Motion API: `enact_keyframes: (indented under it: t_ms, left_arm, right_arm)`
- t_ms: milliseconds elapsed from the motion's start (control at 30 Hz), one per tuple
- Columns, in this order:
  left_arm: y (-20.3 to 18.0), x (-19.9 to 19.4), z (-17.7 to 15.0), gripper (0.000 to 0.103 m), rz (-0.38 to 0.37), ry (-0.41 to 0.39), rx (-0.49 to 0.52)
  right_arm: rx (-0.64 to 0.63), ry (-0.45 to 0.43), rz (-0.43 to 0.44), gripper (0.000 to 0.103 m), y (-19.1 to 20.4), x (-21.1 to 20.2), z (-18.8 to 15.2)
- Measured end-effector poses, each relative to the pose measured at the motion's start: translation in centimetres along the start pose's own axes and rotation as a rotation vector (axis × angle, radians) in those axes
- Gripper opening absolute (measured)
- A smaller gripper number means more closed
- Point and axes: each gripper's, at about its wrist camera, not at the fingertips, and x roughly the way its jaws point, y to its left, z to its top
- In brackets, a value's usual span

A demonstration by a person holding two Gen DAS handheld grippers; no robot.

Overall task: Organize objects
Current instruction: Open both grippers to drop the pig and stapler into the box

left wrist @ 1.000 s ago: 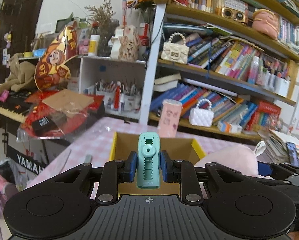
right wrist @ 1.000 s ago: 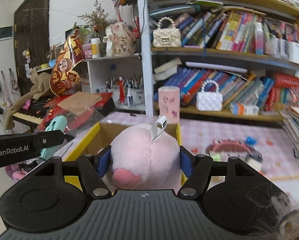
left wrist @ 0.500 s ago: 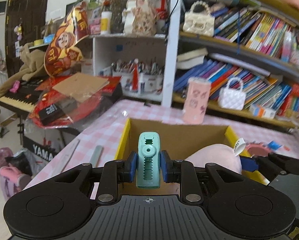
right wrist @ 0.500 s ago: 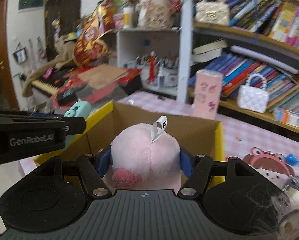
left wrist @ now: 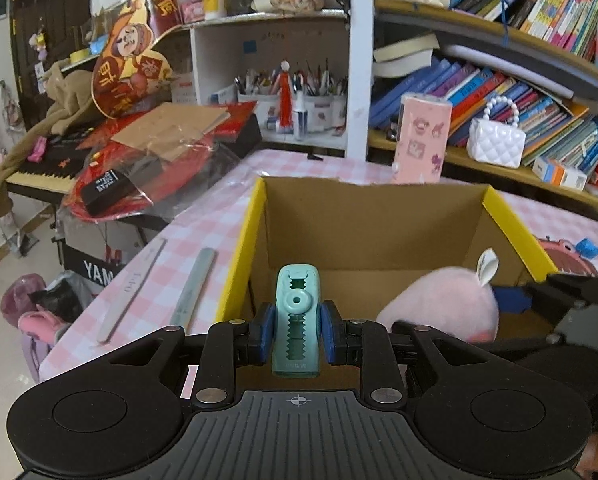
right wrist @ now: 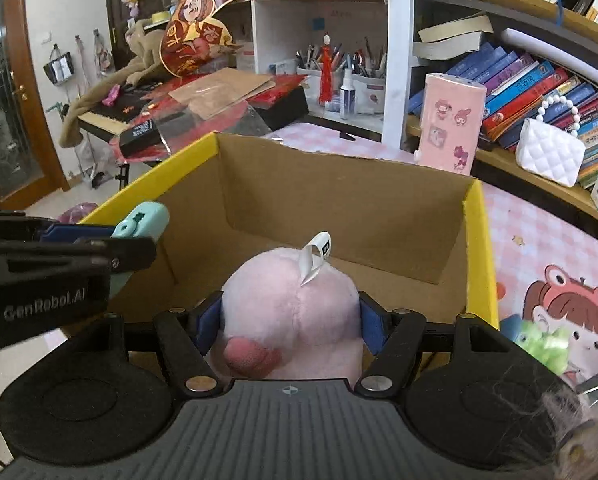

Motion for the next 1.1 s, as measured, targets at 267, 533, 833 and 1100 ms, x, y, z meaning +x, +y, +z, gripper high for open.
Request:
enact_keyframes:
  t_ms: [267,533,833,1100]
  left_arm:
    - [-0.7,1.5,0.6,0.023,0.0,0.005,0.005]
    - [-0.8,-0.5,1.2,0.069,-0.044,-0.099,-0.019]
    - [-0.1,-4.6,1.5,0.073,-0.059,-0.198,-0.069]
    - [1.2,-7.7,0.3,0.081,-0.04,-0.234,-0.117]
  right_arm:
    - [-0.046,0.013,0.002,0.066,-1.3,1.1,0.7]
    - [-0.087,-0.027,-0.014,0.082,-1.0,0.1,1.3]
    - [-0.038,-0.144,-0.052,0.083,-0.7,-4.4,1.9]
    - [0.063,-0.208,-0.123,0.083,-0.3,-8.6,1.4]
